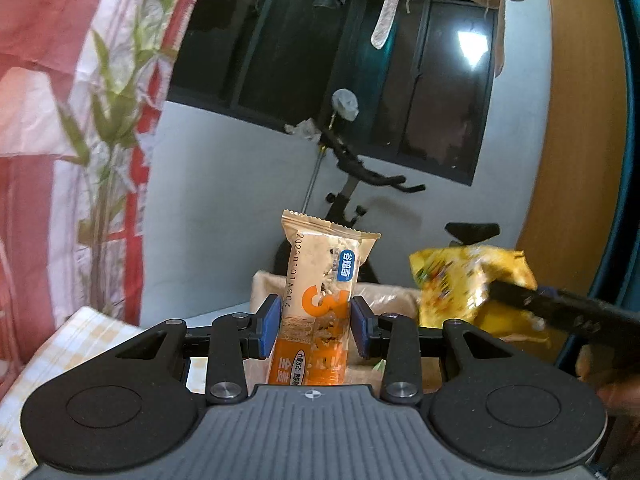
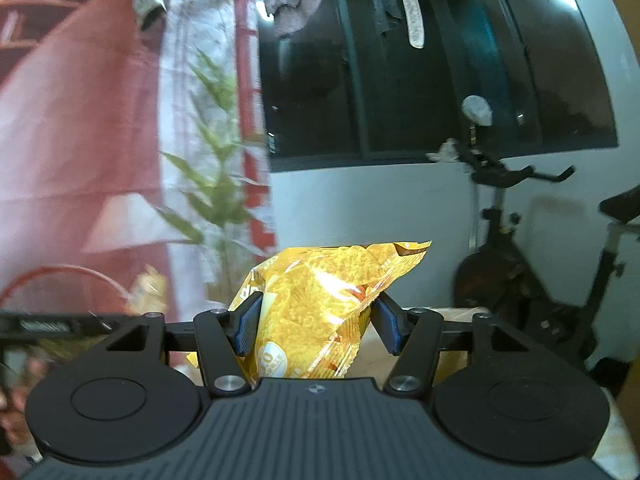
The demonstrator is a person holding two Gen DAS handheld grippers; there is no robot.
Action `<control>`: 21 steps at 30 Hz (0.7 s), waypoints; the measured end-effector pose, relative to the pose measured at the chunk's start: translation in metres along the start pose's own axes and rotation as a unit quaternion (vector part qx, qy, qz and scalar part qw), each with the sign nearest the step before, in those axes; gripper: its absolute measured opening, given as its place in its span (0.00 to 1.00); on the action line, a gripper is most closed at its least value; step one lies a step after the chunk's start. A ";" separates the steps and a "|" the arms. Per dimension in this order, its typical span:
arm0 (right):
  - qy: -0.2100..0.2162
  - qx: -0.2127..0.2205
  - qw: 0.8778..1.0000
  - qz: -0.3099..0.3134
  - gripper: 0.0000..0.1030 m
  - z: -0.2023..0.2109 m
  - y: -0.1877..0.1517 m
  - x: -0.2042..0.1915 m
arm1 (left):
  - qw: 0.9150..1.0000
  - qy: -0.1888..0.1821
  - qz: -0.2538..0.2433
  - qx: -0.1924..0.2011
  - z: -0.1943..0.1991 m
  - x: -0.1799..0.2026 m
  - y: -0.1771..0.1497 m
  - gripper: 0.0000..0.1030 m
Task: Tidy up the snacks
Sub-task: 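Lift both snacks and carry them over the lined box, then open both tools to drop the snacks into the box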
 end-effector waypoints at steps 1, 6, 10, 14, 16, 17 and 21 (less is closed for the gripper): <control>-0.010 -0.002 1.000 0.008 0.58 -0.007 0.001 0.002 | 1.000 -0.001 0.000 0.001 -0.006 0.000 0.003 0.39; -0.045 -0.017 0.998 0.029 0.58 -0.041 -0.002 0.010 | 1.000 -0.008 0.001 -0.003 -0.035 -0.003 0.013 0.39; -0.058 -0.052 0.996 0.041 0.58 -0.068 -0.019 0.006 | 1.000 -0.009 -0.001 -0.018 -0.058 -0.006 0.015 0.39; -0.054 -0.081 0.994 0.048 0.59 -0.084 -0.041 -0.003 | 0.999 -0.003 -0.003 -0.034 -0.076 -0.012 0.014 0.48; -0.050 -0.096 0.993 0.046 0.59 -0.089 -0.048 -0.006 | 0.999 0.010 -0.004 -0.040 -0.079 -0.016 0.012 0.70; -0.048 -0.105 0.992 0.042 0.60 -0.091 -0.052 -0.006 | 0.999 0.020 -0.006 -0.038 -0.080 -0.019 0.013 0.77; -0.054 -0.118 0.990 0.048 0.70 -0.087 -0.055 -0.007 | 0.999 0.020 -0.003 -0.042 -0.069 -0.023 0.011 0.77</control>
Point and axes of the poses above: each gripper's, at about its wrist camera, not at the fingertips, and z roughly against the way its jaws point, x to its right, y to its top, the point moved 5 cm from there along -z, roughly the way its jaws point, and after that the axes turned 14 degrees about -y, right-handed, at the moved point
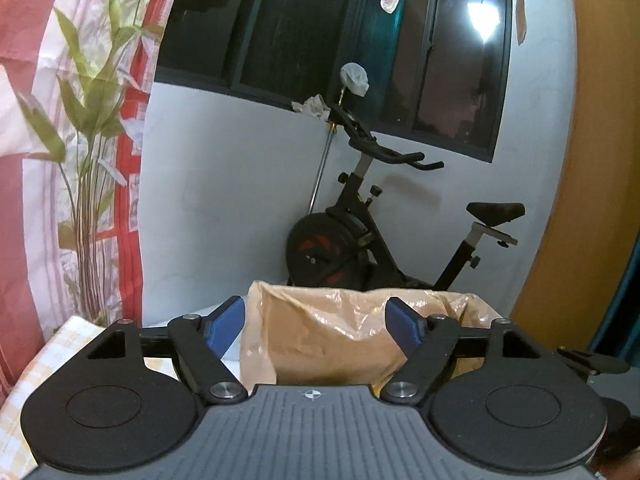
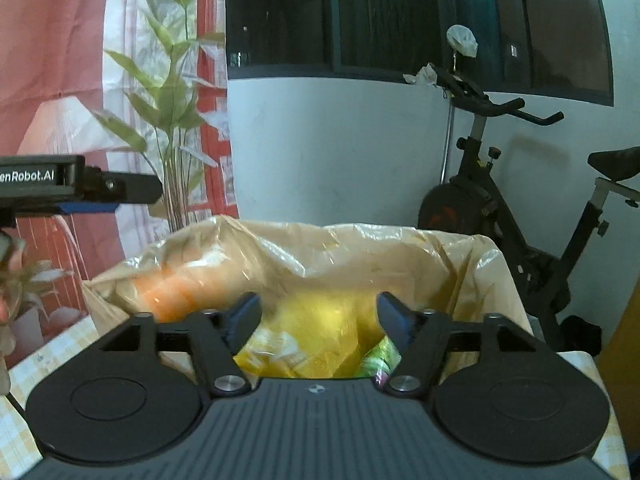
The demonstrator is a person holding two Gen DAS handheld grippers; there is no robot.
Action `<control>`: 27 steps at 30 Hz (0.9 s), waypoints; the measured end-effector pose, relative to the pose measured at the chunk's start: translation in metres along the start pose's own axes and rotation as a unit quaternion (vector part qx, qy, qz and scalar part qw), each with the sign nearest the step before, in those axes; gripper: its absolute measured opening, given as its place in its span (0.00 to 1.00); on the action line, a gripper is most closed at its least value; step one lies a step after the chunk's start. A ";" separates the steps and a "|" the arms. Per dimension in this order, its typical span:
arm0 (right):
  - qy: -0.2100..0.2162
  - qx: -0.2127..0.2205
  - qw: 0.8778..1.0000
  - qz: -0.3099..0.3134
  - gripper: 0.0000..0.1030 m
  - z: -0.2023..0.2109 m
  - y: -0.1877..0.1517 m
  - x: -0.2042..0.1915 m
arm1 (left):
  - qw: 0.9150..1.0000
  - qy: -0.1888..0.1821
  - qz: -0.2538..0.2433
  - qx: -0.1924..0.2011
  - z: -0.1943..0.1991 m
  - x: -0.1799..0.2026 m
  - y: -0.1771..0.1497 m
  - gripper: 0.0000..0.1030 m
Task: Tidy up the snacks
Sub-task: 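Open both tools to drop the snacks into the box, then grasp the orange chip bag with the left tool while the right tool grasps the wrapped bread pack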
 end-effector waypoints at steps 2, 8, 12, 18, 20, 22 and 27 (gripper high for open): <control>0.002 0.001 1.000 0.002 0.70 0.007 0.000 0.001 | 1.000 0.000 0.001 -0.005 0.007 -0.001 0.000 0.77; 0.018 0.006 1.000 -0.016 0.70 0.032 0.005 0.002 | 1.000 0.001 -0.002 -0.022 0.039 -0.001 -0.006 0.77; 0.032 0.013 0.999 -0.029 0.70 0.054 0.003 0.001 | 1.000 0.007 0.001 -0.026 0.063 -0.003 -0.014 0.76; 0.047 0.009 0.998 -0.042 0.70 0.080 -0.013 -0.001 | 0.999 0.004 0.022 -0.030 0.093 -0.009 -0.024 0.76; 0.053 0.009 0.998 -0.043 0.70 0.087 -0.018 -0.003 | 0.999 0.005 0.024 -0.035 0.099 -0.010 -0.028 0.76; 0.056 0.009 0.997 -0.045 0.70 0.094 -0.022 -0.004 | 0.999 0.007 0.026 -0.043 0.104 -0.012 -0.032 0.76; 0.061 0.002 0.997 -0.050 0.70 0.102 -0.029 -0.002 | 0.998 0.005 0.049 -0.048 0.118 -0.018 -0.041 0.76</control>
Point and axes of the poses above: each gripper's, at about its wrist camera, not at the fingertips, and z roughly against the way its jaws point, x to its right, y to its top, the point moved 5 cm from there along -z, roughly the way its jaws point, and after that the axes turned 14 degrees about -y, right-handed, at the moved point
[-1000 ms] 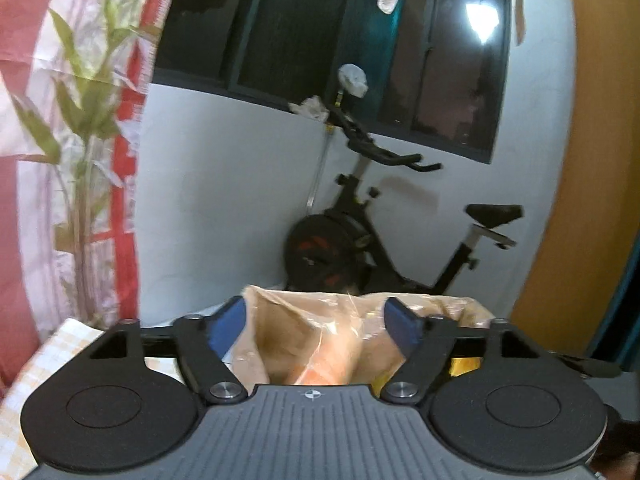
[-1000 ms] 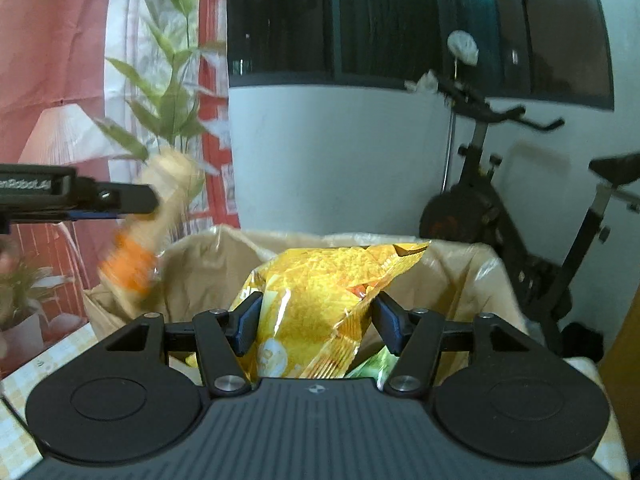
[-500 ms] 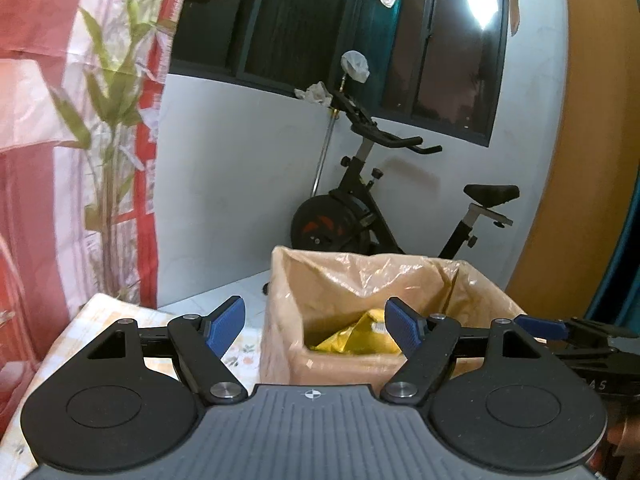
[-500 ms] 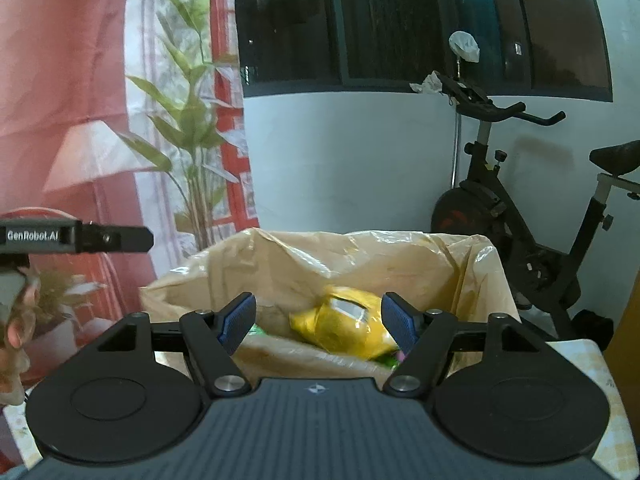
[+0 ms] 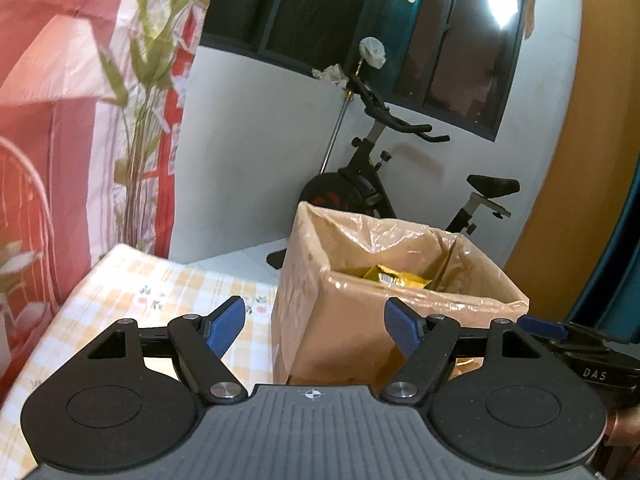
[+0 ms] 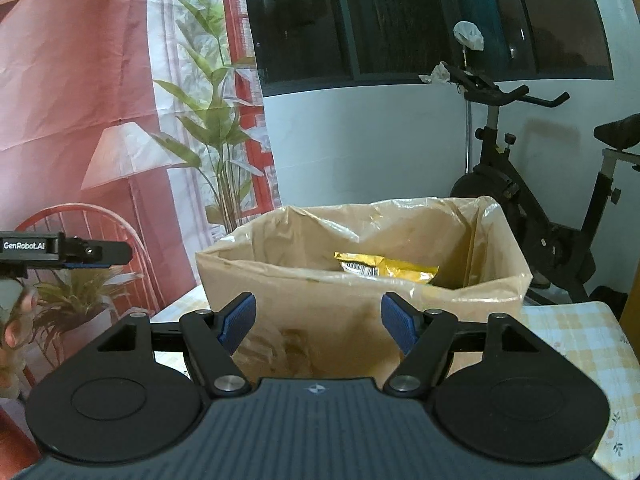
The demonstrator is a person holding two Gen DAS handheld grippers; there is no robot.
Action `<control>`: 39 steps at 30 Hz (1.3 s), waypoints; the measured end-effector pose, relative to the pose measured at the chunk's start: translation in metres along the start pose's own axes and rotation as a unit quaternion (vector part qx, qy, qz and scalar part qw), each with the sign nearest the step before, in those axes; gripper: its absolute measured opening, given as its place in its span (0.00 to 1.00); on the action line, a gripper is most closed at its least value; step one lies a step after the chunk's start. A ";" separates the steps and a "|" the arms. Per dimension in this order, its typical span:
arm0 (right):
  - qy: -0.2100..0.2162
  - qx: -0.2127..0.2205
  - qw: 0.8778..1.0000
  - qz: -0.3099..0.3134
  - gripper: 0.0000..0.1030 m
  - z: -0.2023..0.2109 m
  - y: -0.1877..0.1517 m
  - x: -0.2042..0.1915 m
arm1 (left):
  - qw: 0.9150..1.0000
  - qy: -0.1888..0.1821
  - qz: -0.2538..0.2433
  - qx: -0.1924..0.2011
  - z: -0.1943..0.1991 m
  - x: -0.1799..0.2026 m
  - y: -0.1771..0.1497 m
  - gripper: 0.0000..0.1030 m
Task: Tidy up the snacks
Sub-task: 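Grasp the orange chip bag with the left tool while the right tool grasps the wrapped bread pack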
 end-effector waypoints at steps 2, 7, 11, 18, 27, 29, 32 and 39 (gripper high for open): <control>0.001 -0.004 1.000 -0.001 0.70 0.002 -0.002 0.001 | 1.000 0.004 0.000 -0.001 0.005 -0.001 -0.006 0.76; 0.004 -0.021 1.000 -0.005 0.70 0.006 -0.021 0.000 | 0.999 -0.022 0.012 -0.027 0.002 0.004 -0.044 0.77; 0.007 -0.052 0.999 -0.002 0.70 0.002 -0.049 -0.004 | 0.996 -0.038 0.035 -0.072 -0.016 0.010 -0.090 0.77; 0.002 -0.098 0.995 0.034 0.70 -0.003 -0.095 -0.010 | 0.988 -0.064 0.043 -0.134 -0.048 0.028 -0.139 0.77; -0.009 -0.109 0.993 0.034 0.70 -0.011 -0.111 0.003 | 0.981 -0.047 0.012 -0.186 -0.071 0.038 -0.166 0.83; -0.006 -0.112 0.993 0.030 0.70 -0.012 -0.113 0.005 | 0.979 -0.044 0.009 -0.199 -0.077 0.040 -0.170 0.84; -0.006 -0.115 0.993 0.025 0.70 -0.014 -0.116 0.008 | 0.977 -0.041 0.007 -0.208 -0.087 0.038 -0.177 0.90; -0.017 -0.123 0.992 0.012 0.78 -0.021 -0.124 0.022 | 0.978 -0.059 0.030 -0.199 -0.097 0.033 -0.183 0.81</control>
Point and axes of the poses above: each gripper's, at about its wrist camera, not at the fingertips, and z roughly against the way its jaws point, x to its right, y to its top, the point moved 5 cm from there along -z, roughly the way its jaws point, and after that the axes turned 14 degrees about -y, right-handed, at the moved point
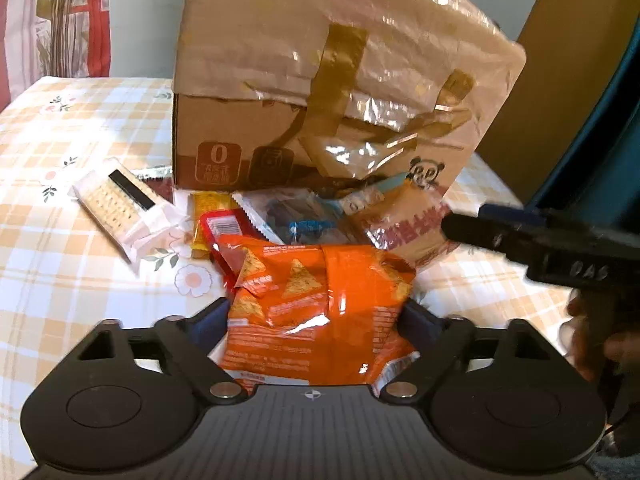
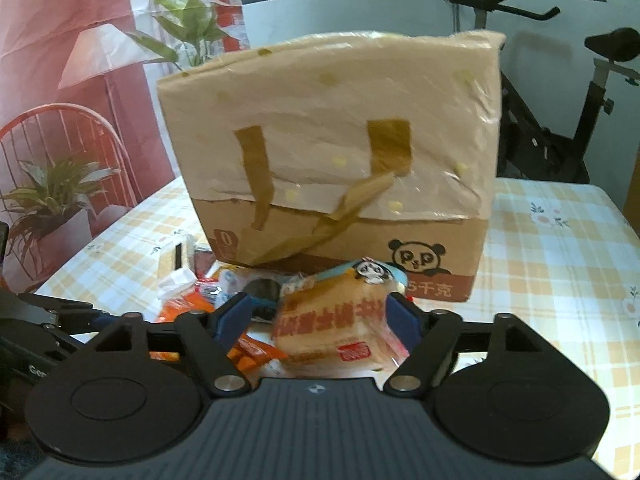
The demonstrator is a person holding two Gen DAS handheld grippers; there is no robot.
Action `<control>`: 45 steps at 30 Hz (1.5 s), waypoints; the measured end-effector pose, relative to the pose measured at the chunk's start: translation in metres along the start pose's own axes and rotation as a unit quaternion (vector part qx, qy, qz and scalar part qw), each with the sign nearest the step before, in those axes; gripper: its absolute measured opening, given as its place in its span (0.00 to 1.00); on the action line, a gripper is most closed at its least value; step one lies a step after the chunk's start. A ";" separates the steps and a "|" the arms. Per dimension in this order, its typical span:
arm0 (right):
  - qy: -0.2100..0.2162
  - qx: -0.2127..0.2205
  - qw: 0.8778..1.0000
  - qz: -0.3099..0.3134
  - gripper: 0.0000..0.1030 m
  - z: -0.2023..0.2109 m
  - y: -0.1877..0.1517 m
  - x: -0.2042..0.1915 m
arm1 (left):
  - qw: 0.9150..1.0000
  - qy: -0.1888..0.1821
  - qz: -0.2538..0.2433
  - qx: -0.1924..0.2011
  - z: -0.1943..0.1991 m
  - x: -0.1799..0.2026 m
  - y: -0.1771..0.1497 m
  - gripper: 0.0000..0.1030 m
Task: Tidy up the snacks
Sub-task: 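Grasp the orange chip bag with the left tool while the right tool grasps the wrapped bread pack, then lift both snacks and carry them over the lined box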
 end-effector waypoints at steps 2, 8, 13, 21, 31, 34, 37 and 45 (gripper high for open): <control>-0.005 -0.003 1.000 -0.002 0.83 -0.004 -0.004 0.003 | 1.000 0.003 0.001 0.005 0.003 0.000 0.000 0.80; -0.016 -0.012 1.000 0.005 0.85 -0.020 -0.011 0.005 | 0.998 0.005 0.034 0.060 0.036 -0.009 0.004 0.78; -0.027 -0.002 0.999 0.033 0.91 -0.031 -0.010 -0.002 | 0.990 0.039 0.045 0.127 0.068 -0.018 0.016 0.78; -0.069 0.012 0.992 0.102 0.98 -0.060 -0.019 -0.027 | 0.983 0.082 0.038 0.160 0.080 -0.023 0.021 0.78; -0.079 0.037 0.990 0.115 0.89 -0.065 -0.034 -0.026 | 0.980 0.095 0.046 0.171 0.081 -0.038 0.022 0.78; -0.073 0.041 0.990 0.115 0.87 -0.061 -0.036 -0.024 | 0.980 0.095 0.035 0.171 0.080 -0.036 0.022 0.78; -0.064 0.043 0.991 0.107 0.86 -0.059 -0.035 -0.023 | 0.980 0.097 0.026 0.172 0.081 -0.035 0.022 0.78; -0.056 0.045 0.992 0.100 0.84 -0.058 -0.034 -0.021 | 0.978 0.105 0.029 0.178 0.085 -0.038 0.022 0.78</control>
Point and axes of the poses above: each gripper's, at about its wrist camera, not at the fingertips, and z roughly against the way its jaws point, x to its right, y to its top, the point moved 5 cm from there along -z, roughly the way its jaws point, and after that the axes turned 14 degrees about -y, right-handed, at the moved point
